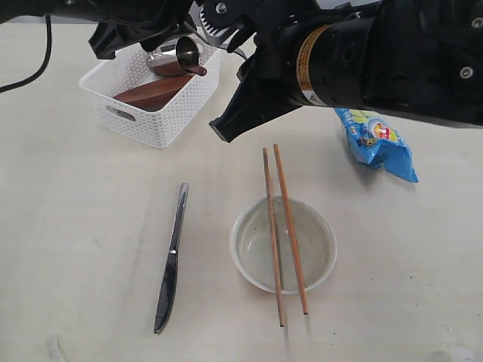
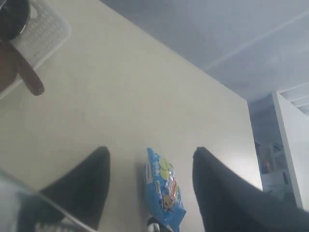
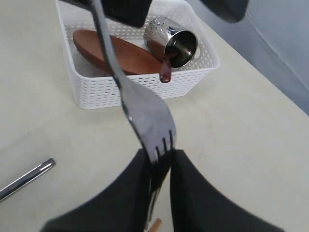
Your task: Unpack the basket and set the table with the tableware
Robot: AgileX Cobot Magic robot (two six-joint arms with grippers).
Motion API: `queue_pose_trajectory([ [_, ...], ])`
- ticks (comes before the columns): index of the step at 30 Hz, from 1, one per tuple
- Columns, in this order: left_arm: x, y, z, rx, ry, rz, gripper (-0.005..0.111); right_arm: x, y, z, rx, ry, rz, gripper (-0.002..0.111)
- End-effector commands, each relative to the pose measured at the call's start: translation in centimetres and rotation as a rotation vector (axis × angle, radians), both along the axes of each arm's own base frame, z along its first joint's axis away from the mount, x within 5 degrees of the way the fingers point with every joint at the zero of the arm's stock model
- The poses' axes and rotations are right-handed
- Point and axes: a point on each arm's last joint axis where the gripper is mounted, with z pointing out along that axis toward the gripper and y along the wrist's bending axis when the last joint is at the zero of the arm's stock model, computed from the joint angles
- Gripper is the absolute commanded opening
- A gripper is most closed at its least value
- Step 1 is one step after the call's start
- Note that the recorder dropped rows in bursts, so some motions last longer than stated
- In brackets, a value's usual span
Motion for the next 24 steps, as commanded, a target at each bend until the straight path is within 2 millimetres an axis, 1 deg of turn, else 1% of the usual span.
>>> queue_pose_trajectory([
  [1, 0.1, 0.0, 0.2, 0.004, -0.024, -0.009, 0.050, 0.0, 0.1, 0.2, 0.005, -0.015, 0.013, -0.001],
  [3, 0.1, 0.0, 0.2, 0.008, -0.026, -0.011, 0.052, 0.0, 0.1, 0.2, 0.006, -0.014, 0.011, -0.001],
  [8, 0.1, 0.0, 0.2, 0.015, -0.021, -0.012, 0.066, 0.0, -0.2, 0.1, 0.002, 0.002, -0.034, -0.001],
  [9, 0.1, 0.0, 0.2, 0.015, -0.021, -0.012, 0.067, 0.1, -0.3, 0.1, -0.001, 0.006, -0.048, -0.001],
  [21, 0.0, 0.1, 0.2, 0.020, -0.025, -0.015, 0.068, 0.3, -1.5, -0.2, -0.010, 0.048, -0.214, -0.001],
  [24, 0.0, 0.1, 0.2, 0.021, -0.023, -0.015, 0.068, 0.4, -2.0, -0.3, 0.007, 0.063, -0.301, -0.001],
])
